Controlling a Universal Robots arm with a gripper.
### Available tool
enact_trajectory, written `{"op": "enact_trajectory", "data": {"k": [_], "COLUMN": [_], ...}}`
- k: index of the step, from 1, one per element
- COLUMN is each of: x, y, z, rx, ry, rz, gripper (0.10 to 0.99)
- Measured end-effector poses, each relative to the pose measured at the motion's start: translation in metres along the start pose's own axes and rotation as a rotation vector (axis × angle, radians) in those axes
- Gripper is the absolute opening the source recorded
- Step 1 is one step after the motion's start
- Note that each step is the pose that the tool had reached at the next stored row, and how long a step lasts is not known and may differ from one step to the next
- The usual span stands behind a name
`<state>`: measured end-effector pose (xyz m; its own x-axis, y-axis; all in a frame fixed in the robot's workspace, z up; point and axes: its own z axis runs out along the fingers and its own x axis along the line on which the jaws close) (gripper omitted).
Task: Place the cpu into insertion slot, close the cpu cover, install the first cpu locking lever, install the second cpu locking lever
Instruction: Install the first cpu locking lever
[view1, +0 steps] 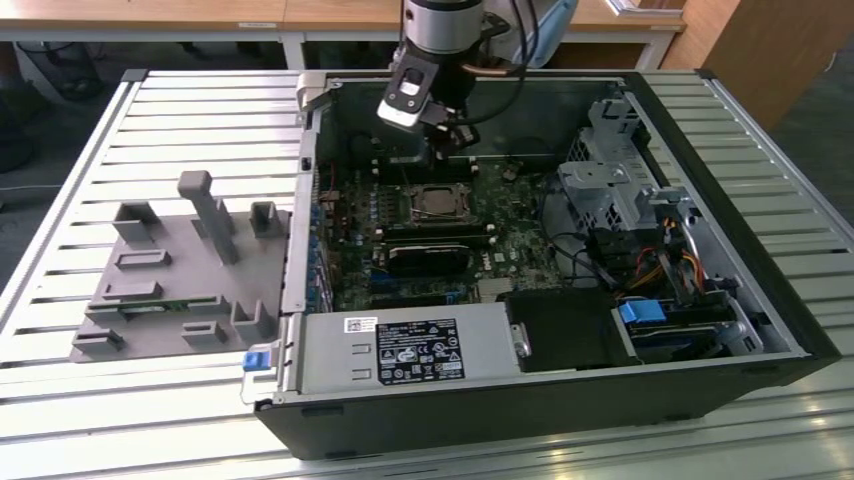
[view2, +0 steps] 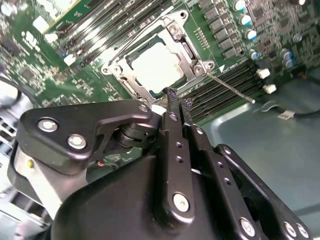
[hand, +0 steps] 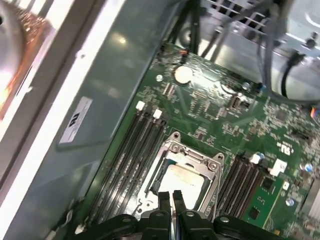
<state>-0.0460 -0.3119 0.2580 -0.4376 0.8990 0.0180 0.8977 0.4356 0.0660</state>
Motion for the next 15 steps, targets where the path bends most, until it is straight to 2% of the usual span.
{"op": "enact_trajectory", "data": {"k": [7, 15], "x": [0.0000, 0.0000], "y": [0.0000, -0.0002], "z": [0.0005, 0.0023], "rx": [0.004, 0.012], "ry": [0.0089, 0.0183], "rz": [-0.123, -0.214], "gripper": [0.169, 0.169]}}
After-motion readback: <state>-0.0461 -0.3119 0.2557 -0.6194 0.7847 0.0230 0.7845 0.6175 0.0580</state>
